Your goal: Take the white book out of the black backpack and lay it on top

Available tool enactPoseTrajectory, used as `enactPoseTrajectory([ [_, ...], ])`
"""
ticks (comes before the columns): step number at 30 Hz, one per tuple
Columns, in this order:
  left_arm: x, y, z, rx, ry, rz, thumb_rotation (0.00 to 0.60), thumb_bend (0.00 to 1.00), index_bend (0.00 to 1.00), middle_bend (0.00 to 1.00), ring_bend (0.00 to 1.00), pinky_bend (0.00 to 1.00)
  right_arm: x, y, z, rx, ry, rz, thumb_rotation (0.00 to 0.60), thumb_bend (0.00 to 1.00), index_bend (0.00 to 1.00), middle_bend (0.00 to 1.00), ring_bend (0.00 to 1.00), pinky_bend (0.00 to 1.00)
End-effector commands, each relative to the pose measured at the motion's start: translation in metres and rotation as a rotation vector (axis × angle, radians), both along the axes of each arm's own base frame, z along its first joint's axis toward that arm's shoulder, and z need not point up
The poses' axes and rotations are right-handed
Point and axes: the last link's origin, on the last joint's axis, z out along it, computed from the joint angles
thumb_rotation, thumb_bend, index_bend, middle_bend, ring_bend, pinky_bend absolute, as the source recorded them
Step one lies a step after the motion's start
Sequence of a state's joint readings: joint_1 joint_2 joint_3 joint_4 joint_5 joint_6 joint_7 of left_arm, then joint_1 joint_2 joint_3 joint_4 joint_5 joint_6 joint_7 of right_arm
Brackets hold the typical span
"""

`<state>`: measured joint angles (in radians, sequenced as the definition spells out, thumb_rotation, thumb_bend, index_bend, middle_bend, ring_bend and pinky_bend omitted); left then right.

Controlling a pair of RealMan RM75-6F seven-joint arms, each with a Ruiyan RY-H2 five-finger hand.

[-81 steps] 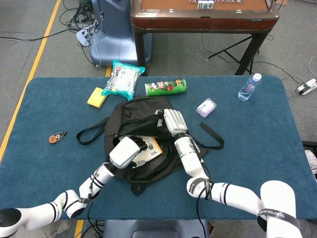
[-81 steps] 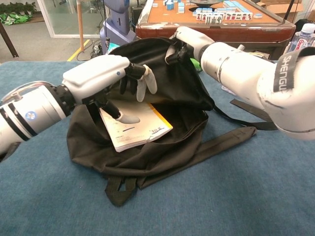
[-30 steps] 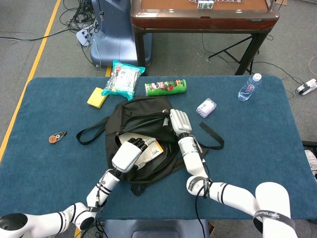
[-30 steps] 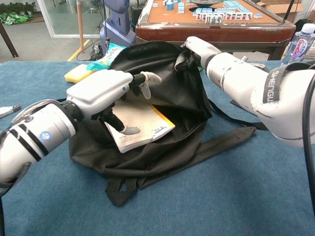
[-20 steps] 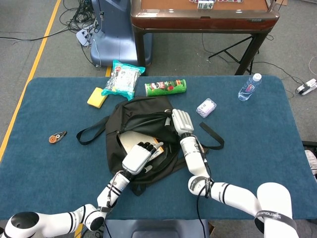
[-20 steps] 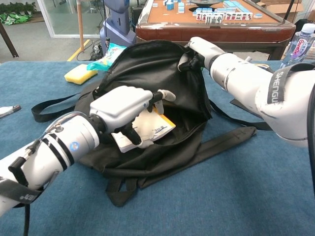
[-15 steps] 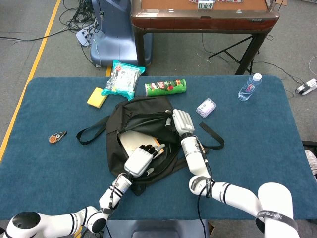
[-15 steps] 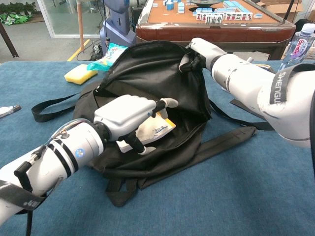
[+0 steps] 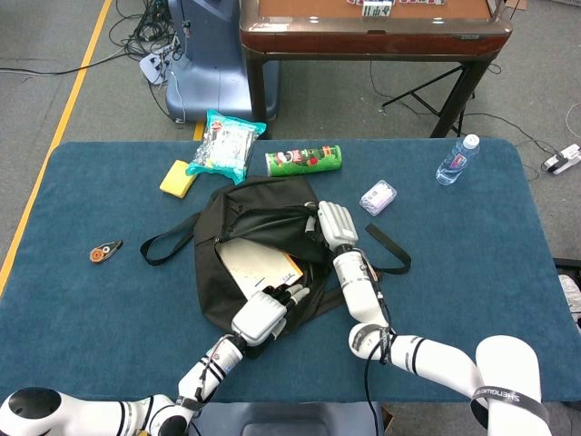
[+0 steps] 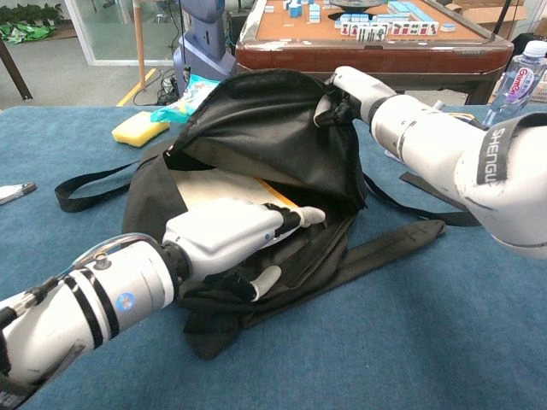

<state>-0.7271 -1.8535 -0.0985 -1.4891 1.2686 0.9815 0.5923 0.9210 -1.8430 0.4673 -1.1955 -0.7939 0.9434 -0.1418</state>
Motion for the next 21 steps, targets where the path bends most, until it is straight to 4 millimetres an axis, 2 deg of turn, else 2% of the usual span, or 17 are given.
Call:
enactPoseTrajectory([
  [1, -0.006, -0.01, 0.002, -0.019, 0.03, -0.021, 0.6, 0.11, 0.0, 0.1, 0.13, 0.25, 0.0, 0.0, 0.0, 0.0, 0.0, 0.0, 0.6, 0.86, 0.68, 0.45, 0.38, 0.46],
  [3, -0.009, -0.014, 0.004, -0.024, 0.042, -0.028, 0.6, 0.11, 0.0, 0.09, 0.12, 0.25, -0.001, 0.001, 0.0, 0.0, 0.002, 0.0, 0.6, 0.86, 0.68, 0.45, 0.38, 0.46],
  [6, -0.007, -0.01, 0.007, 0.009, 0.013, -0.012, 0.6, 0.11, 0.0, 0.09, 0.12, 0.25, -0.001, 0.001, 0.0, 0.001, 0.004, -0.001, 0.6, 0.86, 0.68, 0.45, 0.38, 0.46],
  [14, 0.003, 0.023, 0.016, 0.104, -0.08, 0.065, 0.6, 0.11, 0.0, 0.09, 0.12, 0.25, -0.001, 0.001, -0.001, -0.001, 0.001, 0.0, 0.6, 0.85, 0.68, 0.45, 0.38, 0.46],
  [21, 0.004, 0.039, 0.008, 0.147, -0.042, 0.095, 0.6, 0.11, 0.0, 0.09, 0.11, 0.25, -0.002, 0.001, -0.001, 0.003, -0.001, -0.001, 0.6, 0.85, 0.68, 0.45, 0.38, 0.46],
])
